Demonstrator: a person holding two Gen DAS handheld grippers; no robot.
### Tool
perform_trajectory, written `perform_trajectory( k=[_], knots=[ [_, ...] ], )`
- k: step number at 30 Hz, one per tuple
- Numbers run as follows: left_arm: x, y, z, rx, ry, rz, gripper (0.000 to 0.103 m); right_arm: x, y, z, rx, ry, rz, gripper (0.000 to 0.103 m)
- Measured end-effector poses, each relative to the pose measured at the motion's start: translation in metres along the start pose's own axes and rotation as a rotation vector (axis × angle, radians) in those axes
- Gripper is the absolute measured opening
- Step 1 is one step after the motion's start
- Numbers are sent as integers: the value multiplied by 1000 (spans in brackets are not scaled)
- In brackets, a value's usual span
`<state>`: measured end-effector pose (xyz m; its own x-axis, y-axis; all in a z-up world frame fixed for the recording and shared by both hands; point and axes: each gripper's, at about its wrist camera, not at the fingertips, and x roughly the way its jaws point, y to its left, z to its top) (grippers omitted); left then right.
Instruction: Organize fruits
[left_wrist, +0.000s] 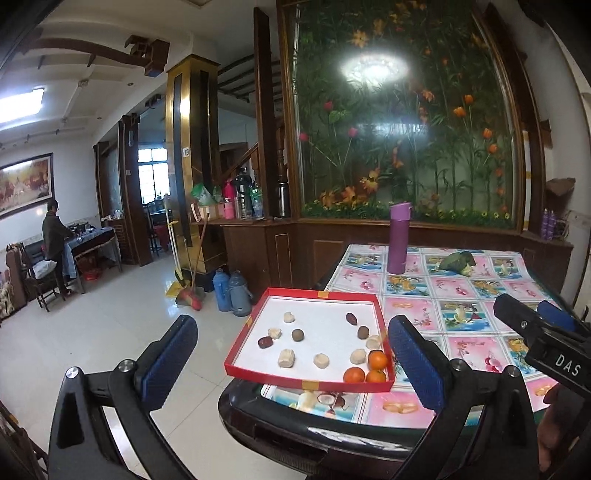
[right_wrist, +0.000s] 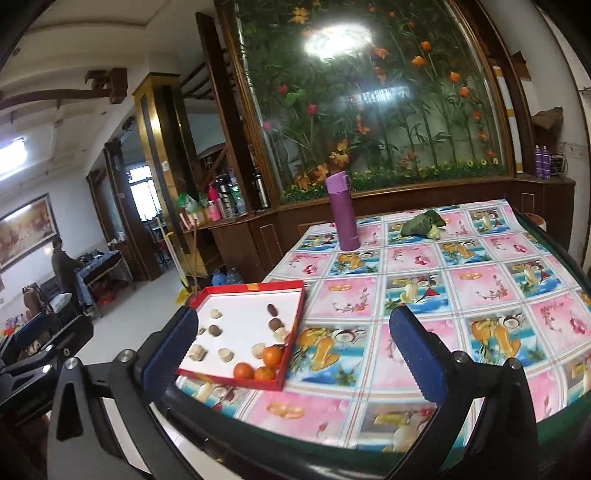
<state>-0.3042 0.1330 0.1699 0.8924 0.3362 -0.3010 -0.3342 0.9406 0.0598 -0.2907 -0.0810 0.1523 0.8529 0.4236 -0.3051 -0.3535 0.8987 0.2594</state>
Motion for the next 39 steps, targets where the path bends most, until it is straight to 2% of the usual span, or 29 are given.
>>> perform_trajectory(
  k=[7,10,16,23,39],
  knots=[
    [17,7,-7,5,23,63,103,-5,20,-4,-101,-74,-43,103],
    [21,13,-13,20,54,71,103,3,22,-8,-96,-62,-41,103],
    [16,28,-22,-2,67,101,103,11,31,-18,-94,-2,-38,103],
    [18,37,-20,-34,74,117,103,6,42,-19,-154,-28,-44,103],
    [22,41,-22,-36,91,114,103,4,44,-18,-144,-18,-23,103]
  ],
)
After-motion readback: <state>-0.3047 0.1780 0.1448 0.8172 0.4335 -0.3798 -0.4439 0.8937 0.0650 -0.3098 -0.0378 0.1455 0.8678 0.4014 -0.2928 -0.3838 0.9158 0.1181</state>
